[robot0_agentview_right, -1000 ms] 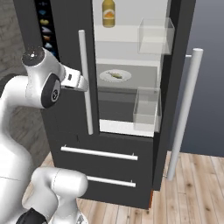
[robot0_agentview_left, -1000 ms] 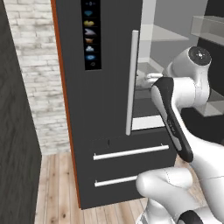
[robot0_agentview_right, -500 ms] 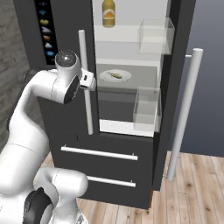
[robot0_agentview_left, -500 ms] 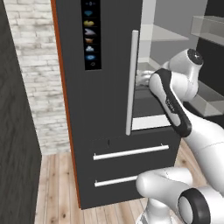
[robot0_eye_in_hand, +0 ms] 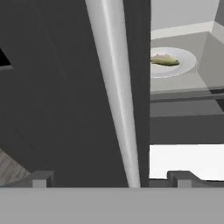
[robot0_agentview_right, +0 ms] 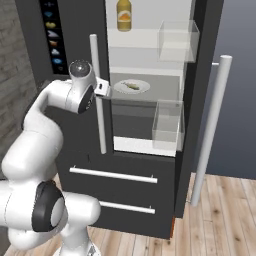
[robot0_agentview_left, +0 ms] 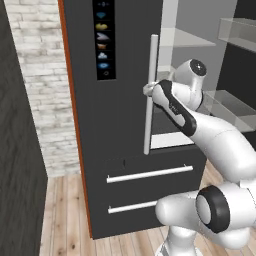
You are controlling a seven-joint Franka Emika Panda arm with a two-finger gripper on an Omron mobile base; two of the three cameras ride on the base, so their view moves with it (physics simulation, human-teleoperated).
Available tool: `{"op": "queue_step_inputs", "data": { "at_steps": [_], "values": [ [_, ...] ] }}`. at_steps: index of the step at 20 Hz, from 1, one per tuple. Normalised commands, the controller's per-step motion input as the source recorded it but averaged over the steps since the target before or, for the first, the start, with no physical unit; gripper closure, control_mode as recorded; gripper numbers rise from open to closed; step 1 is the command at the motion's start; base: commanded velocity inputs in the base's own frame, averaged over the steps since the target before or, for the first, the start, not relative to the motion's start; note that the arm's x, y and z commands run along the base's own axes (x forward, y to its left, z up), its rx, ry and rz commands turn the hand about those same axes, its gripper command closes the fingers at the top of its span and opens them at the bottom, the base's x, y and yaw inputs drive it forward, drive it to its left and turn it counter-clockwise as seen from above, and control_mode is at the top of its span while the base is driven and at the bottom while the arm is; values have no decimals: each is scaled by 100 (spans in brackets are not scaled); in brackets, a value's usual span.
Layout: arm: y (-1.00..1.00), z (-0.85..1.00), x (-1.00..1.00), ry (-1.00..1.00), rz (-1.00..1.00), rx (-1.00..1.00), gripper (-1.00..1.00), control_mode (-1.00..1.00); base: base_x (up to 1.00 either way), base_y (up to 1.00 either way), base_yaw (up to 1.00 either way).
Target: Retrieve the fish from the fridge and place it on the saucepan with marinade on the stove.
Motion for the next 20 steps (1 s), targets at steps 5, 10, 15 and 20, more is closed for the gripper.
{"op": "queue_step_inputs", "data": {
  "at_steps": [5, 10, 15, 20],
  "values": [
    [16, 0, 72, -4, 0, 0, -100, -100, 0, 0, 0],
    [0, 0, 72, -6, 0, 0, -100, -100, 0, 0, 0],
    [0, 0, 66, -9, 0, 0, -100, -100, 0, 0, 0],
    [-9, 0, 52, -11, 0, 0, -100, -100, 0, 0, 0]
  ]
}}
